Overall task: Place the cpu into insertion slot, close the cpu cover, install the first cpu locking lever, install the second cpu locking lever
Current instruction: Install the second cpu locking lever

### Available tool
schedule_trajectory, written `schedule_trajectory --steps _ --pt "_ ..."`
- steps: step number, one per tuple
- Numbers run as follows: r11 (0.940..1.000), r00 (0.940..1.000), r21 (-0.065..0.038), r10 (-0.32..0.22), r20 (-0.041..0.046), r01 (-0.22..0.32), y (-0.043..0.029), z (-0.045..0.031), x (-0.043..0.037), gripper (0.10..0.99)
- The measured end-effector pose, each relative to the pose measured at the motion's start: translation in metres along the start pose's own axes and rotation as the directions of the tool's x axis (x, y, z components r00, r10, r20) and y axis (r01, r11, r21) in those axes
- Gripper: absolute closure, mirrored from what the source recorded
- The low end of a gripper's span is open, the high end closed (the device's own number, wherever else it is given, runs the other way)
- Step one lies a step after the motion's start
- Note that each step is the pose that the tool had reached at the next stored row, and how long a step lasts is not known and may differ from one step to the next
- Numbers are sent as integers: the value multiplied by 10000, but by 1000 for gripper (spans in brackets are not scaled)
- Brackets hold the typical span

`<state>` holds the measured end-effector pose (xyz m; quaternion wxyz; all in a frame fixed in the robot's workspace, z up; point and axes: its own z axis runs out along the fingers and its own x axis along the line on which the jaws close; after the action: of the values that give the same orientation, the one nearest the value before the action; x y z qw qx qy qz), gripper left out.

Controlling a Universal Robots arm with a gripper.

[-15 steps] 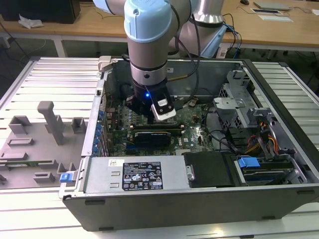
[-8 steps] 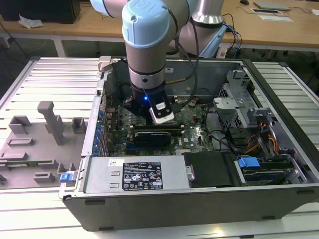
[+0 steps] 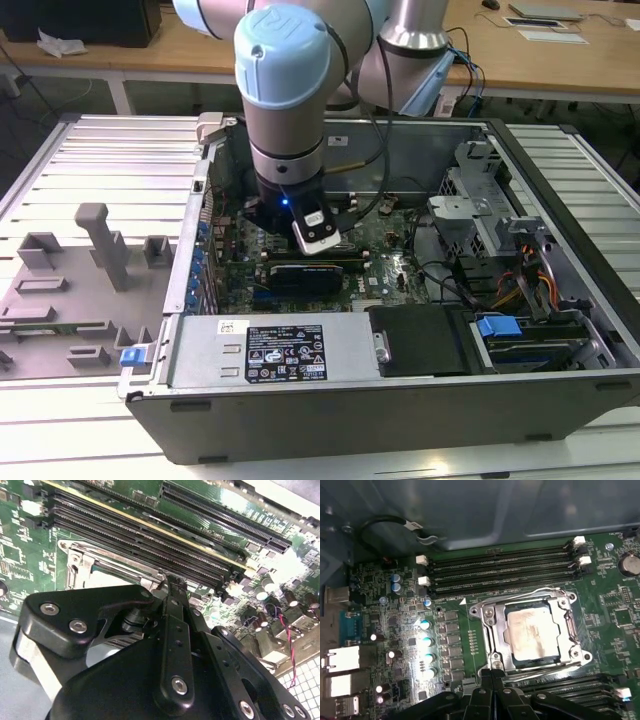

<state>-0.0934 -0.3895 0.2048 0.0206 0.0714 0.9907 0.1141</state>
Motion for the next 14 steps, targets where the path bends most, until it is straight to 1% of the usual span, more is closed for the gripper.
schedule_trajectory --steps 3,4,7,10,12,13,14 --pt "10000 10000 -93 5 -12 -5 -6 20 17 980" --pt "9999 10000 -153 6 -22 -7 -11 32 23 980" --pt "9997 10000 -245 13 -32 -14 -18 59 30 980" --pt "9997 10000 -258 15 -37 -16 -23 73 34 980" --pt "9998 10000 -223 14 -31 -14 -20 74 34 980" --pt "9998 10000 -219 13 -31 -14 -19 65 34 980" --pt "9997 10000 -226 13 -29 -13 -10 36 32 980"
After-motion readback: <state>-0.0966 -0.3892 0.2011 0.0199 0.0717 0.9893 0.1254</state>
